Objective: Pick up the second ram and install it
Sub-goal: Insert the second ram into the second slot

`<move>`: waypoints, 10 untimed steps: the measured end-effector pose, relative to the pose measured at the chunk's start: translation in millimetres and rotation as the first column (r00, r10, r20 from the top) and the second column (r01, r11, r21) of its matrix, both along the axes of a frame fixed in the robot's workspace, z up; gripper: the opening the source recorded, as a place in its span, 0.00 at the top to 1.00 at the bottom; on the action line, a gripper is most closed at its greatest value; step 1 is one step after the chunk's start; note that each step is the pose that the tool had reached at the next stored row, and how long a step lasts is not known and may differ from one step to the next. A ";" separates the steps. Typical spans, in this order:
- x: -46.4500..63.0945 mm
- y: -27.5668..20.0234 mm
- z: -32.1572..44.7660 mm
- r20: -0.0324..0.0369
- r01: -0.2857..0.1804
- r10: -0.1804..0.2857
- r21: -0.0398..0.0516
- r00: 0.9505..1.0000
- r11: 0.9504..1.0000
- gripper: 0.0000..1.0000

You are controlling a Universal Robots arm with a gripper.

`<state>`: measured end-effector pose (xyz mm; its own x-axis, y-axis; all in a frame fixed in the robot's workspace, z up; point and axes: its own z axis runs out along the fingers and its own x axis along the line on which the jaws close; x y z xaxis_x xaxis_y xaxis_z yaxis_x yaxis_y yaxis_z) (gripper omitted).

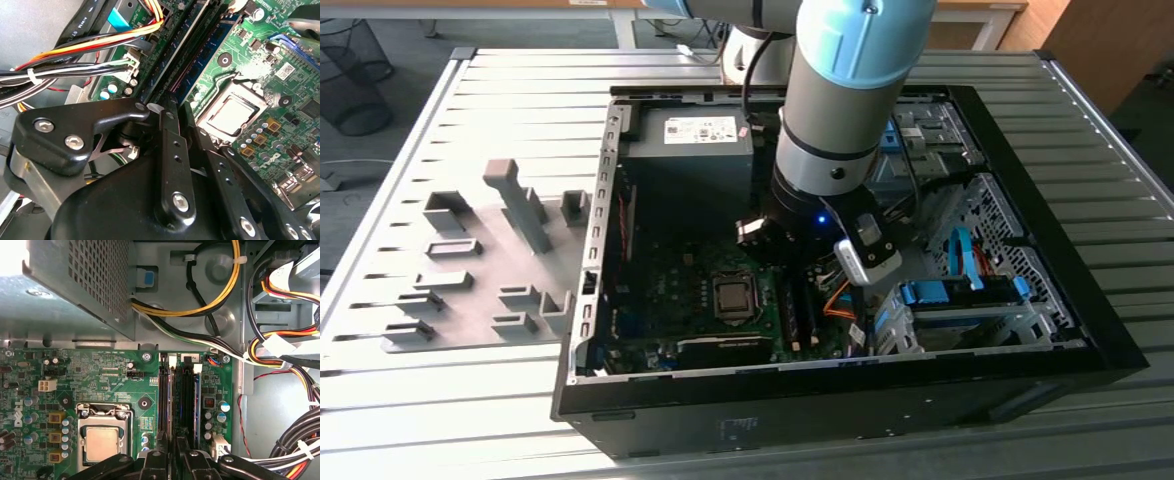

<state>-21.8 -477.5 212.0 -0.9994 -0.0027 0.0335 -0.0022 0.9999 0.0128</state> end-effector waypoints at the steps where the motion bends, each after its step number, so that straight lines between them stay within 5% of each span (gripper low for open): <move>1: 0.0 0.0 0.0 0.000 0.000 0.000 0.000 1.000 1.000 0.79; 10: 0.0 0.0 1.5 0.000 0.000 0.000 0.000 1.000 1.000 0.86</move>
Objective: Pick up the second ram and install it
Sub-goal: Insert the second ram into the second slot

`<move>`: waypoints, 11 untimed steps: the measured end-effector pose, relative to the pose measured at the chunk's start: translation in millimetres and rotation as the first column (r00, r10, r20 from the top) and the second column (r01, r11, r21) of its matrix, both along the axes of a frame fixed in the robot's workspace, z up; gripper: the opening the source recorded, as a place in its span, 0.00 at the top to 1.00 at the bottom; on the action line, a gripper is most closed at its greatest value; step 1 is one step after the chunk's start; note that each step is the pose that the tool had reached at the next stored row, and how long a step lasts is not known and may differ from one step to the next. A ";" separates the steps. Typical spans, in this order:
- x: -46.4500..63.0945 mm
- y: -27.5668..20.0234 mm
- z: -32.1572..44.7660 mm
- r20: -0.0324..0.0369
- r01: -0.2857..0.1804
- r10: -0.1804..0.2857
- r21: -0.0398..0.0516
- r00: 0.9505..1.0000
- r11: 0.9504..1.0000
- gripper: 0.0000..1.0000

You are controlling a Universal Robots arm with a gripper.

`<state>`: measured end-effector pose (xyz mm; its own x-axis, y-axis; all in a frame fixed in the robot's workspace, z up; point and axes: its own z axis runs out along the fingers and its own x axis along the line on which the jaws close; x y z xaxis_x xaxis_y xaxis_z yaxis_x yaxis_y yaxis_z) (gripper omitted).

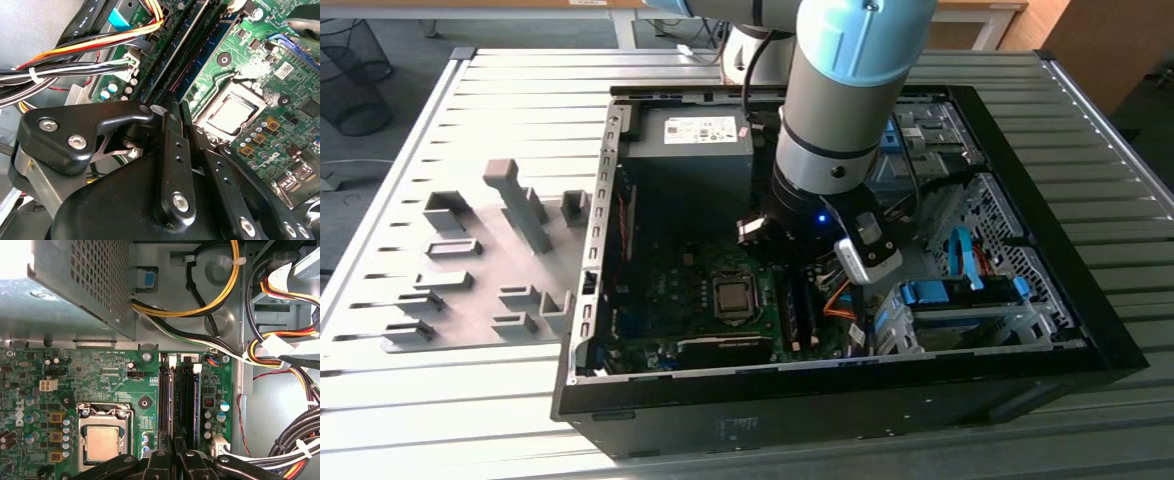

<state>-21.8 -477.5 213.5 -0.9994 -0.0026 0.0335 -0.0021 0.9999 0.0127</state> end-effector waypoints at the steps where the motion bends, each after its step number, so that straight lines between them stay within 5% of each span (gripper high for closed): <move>1: 0.0 0.0 0.0 0.000 0.000 0.000 0.000 1.000 1.000 0.86; 11: 0.0 -0.3 2.6 0.000 0.000 0.000 0.001 1.000 1.000 0.86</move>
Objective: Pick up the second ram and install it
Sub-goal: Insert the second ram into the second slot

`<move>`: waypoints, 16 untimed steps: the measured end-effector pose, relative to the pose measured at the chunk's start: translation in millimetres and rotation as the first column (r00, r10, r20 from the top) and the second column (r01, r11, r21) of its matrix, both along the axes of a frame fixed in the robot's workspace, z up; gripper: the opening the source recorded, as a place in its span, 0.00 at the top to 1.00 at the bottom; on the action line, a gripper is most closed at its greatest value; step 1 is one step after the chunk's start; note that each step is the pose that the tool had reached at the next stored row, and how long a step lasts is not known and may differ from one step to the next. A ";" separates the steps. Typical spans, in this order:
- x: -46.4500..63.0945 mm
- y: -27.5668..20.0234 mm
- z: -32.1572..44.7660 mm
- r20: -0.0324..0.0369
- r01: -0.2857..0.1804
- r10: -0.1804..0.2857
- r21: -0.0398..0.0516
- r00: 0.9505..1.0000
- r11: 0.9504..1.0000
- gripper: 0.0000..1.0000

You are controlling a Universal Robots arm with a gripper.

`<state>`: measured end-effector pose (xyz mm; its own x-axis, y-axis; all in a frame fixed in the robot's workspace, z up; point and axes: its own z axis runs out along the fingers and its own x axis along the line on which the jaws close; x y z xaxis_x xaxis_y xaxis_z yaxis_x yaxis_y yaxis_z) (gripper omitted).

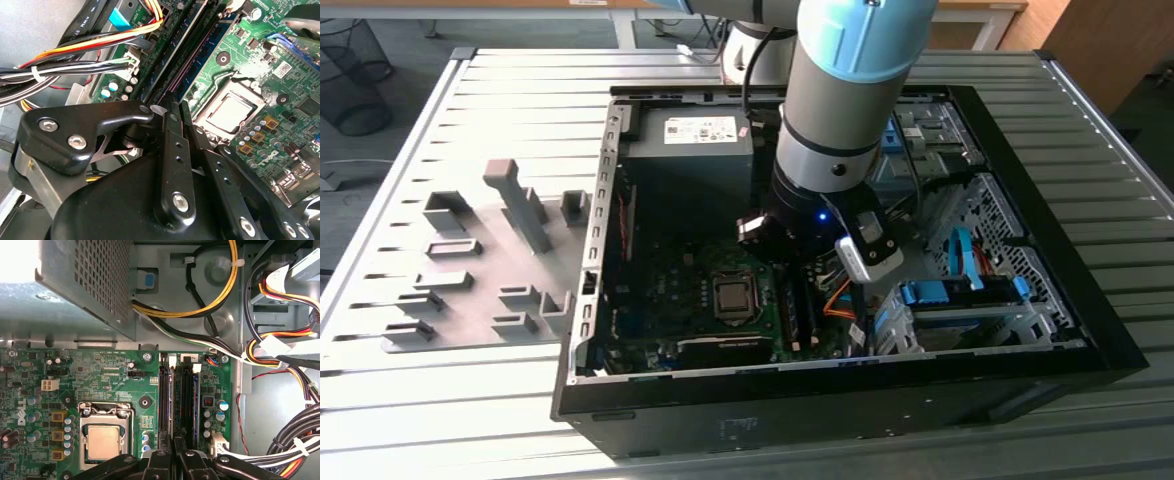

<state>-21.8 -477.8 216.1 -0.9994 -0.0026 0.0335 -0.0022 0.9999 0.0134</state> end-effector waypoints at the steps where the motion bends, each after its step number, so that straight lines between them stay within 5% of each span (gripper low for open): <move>1: 0.0 0.0 0.0 0.000 0.000 0.000 0.000 1.000 1.000 0.86; 16: 0.0 -0.9 -1.2 0.000 0.013 -0.013 0.000 1.000 1.000 0.86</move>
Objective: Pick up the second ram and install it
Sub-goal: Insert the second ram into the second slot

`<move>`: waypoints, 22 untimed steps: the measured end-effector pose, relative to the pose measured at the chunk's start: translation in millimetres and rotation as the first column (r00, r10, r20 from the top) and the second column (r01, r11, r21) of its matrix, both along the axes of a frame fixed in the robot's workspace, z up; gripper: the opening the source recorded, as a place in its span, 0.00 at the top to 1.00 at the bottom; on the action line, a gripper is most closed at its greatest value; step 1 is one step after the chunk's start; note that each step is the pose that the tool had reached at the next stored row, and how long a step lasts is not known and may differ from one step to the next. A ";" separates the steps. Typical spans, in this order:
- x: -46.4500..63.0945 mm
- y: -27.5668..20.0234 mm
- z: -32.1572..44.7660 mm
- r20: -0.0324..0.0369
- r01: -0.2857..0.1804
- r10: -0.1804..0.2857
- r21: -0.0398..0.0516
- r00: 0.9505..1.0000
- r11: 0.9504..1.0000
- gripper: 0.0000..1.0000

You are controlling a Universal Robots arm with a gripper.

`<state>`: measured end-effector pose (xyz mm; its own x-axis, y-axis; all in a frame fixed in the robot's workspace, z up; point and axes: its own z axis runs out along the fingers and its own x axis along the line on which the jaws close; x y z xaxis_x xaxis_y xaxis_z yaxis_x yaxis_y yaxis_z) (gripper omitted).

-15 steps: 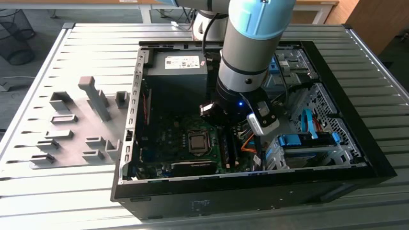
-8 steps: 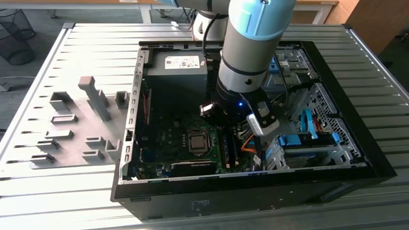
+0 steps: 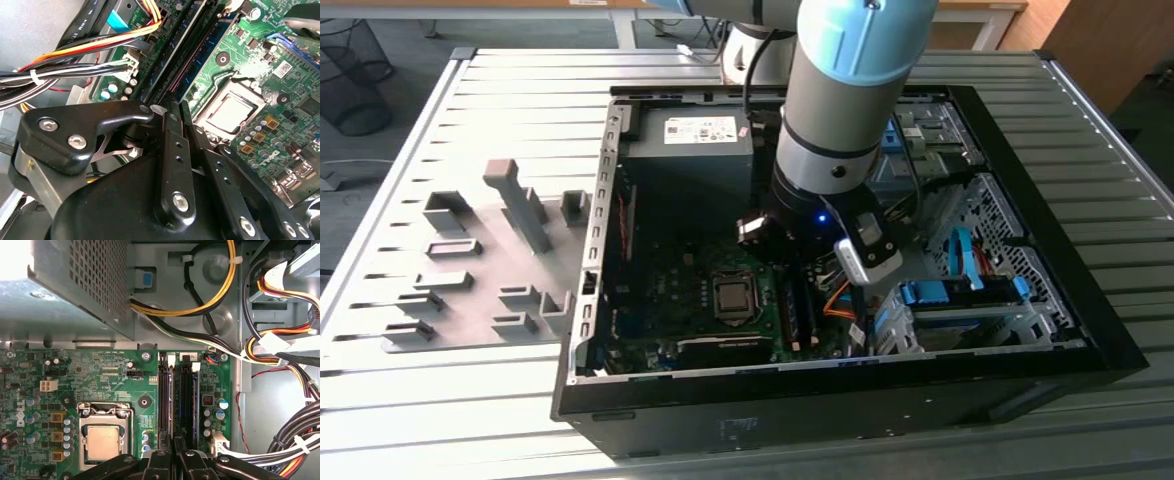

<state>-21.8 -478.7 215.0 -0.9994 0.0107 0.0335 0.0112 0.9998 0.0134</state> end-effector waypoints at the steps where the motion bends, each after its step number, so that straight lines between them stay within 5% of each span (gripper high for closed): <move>1: 0.0 0.0 -0.2 0.000 0.001 -0.001 0.000 1.000 1.000 0.86; 19: 0.0 0.0 -3.8 0.000 0.006 -0.006 0.000 1.000 1.000 0.86; 22: 0.0 0.0 -3.9 0.000 0.006 -0.006 0.000 1.000 1.000 0.79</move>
